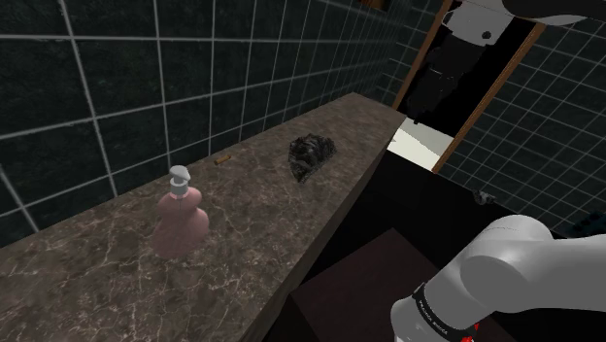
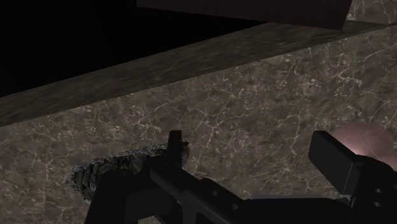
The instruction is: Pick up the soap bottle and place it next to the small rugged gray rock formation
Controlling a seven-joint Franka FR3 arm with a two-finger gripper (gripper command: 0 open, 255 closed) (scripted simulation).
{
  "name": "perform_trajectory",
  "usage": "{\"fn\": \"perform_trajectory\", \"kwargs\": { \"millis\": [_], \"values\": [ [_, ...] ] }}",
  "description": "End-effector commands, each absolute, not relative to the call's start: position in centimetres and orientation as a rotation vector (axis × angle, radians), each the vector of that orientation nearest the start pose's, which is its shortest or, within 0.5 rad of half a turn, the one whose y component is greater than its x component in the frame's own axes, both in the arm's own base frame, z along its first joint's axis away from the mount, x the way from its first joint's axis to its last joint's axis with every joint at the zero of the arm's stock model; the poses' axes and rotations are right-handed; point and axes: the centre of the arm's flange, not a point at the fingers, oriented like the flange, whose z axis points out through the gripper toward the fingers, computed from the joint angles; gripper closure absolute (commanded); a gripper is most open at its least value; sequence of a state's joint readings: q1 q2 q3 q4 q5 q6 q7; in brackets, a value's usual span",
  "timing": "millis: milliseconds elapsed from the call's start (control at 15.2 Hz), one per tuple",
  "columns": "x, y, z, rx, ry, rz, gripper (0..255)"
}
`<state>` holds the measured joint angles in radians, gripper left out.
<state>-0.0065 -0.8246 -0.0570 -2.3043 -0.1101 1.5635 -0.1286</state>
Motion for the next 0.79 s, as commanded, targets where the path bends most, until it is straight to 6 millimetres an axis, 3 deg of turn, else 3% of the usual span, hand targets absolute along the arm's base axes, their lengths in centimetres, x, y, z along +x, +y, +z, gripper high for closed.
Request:
{"fn": "perform_trajectory", "kwargs": {
  "millis": [0,726],
  "values": [
    [29.4,-3.7,62.6,-3.212,-0.123,-0.123,0],
    [36.2,7.7,56.9,-3.194,-0.144,-0.086,0]
  ]
}}
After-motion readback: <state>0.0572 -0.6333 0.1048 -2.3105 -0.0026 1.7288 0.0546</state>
